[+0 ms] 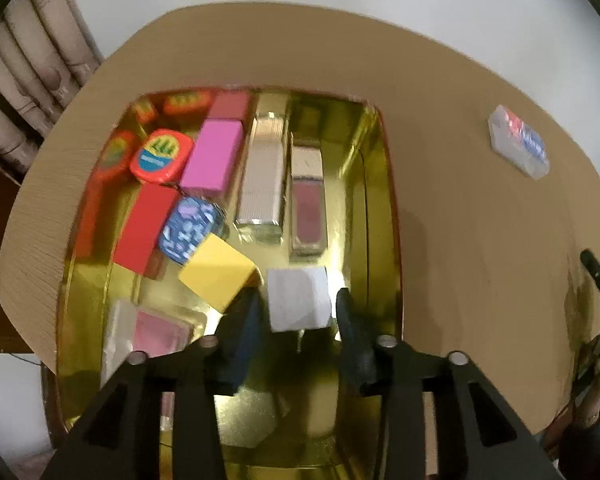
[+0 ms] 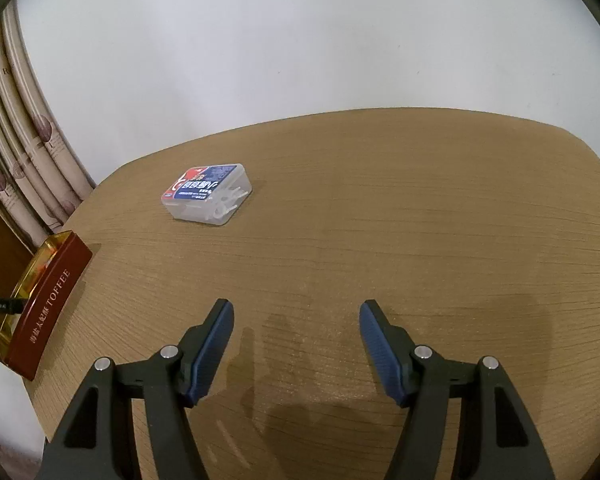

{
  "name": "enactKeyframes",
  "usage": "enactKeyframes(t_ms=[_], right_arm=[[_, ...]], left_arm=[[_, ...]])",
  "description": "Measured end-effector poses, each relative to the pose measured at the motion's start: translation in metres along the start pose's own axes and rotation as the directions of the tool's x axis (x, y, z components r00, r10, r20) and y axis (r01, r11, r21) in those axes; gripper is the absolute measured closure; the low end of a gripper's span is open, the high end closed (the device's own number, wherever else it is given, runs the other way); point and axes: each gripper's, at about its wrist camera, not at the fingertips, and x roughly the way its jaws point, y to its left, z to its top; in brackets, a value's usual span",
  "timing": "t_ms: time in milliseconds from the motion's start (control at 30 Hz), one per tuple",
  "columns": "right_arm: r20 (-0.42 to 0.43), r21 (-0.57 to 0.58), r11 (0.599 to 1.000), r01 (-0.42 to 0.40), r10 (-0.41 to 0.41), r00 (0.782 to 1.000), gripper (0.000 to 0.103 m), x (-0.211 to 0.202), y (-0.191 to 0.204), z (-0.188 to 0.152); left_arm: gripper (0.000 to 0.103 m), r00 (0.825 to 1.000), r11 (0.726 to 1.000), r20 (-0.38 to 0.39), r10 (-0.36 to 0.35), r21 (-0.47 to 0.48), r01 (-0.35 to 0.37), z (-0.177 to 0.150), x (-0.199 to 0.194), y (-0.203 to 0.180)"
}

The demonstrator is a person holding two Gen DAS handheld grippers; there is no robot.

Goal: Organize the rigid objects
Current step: 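Place the white cube in the gold tin and release it, then grasp the red-and-blue floss box with the right gripper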

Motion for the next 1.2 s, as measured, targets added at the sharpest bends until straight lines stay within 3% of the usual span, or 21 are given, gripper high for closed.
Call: enactKeyframes(t_ms=[133,233,333,400,500,633,800,867,1000,1200], right_arm=[[-0.006,0.002,1.000,0.008,-0.008,1.000,0.036,0.000,0.000,-0.001],[-0.019,-0.007,1.000,0.017,-0.017,1.000,0.036,0.002,0.002,-0.001],[-0.062,-0.037,0.999,0.002,-0.004,0.998,0.036,0.006,0.009,0.001],[-0.099,-0.085,0.992,-0.091,0.082,0.992,0.036,0.005,0.022,0.013],[-0.133,-0.302,0.946,-0.115,0.077,0.988,0.036,0.004,0.062,0.045],[-0.188,-0.609,0.788,-0.083,-0.042,0.981,0.036,0.032,0.121,0.084],[-0.267,-0.762,0.637,-0.115,-0.148,0.952,0.036,0.081,0.154,0.110],[-0.299,-0.778,0.612,-0.139,-0.167,0.939,0.036,0.098,0.156,0.117],[-0.396,-0.768,0.606,-0.209,-0.192,0.898,0.036,0.132,0.153,0.127],[-0.504,-0.720,0.632,-0.288,-0.190,0.843,0.035,0.169,0.148,0.134]], left_arm=[[0.062,0.990,0.994,0.110,-0.084,-0.053,0.091,-0.009,-0.037,0.015],[0.045,0.968,0.984,0.219,-0.119,-0.103,0.144,-0.035,-0.076,0.028],[0.033,0.944,0.983,0.318,-0.085,-0.126,0.131,-0.076,-0.106,0.035],[0.032,0.941,0.988,0.334,-0.049,-0.121,0.094,-0.106,-0.114,0.036],[0.032,0.946,0.992,0.325,0.004,-0.122,0.037,-0.144,-0.116,0.036],[0.032,0.962,0.987,0.273,-0.026,-0.143,0.067,-0.174,-0.107,0.037],[0.032,0.975,0.975,0.212,-0.065,-0.194,0.107,-0.192,-0.093,0.044],[0.032,0.979,0.974,0.197,-0.057,-0.202,0.098,-0.193,-0.089,0.046],[0.032,0.982,0.968,0.183,-0.053,-0.231,0.095,-0.195,-0.086,0.052],[0.032,0.984,0.966,0.165,-0.059,-0.240,0.098,-0.190,-0.080,0.051]])
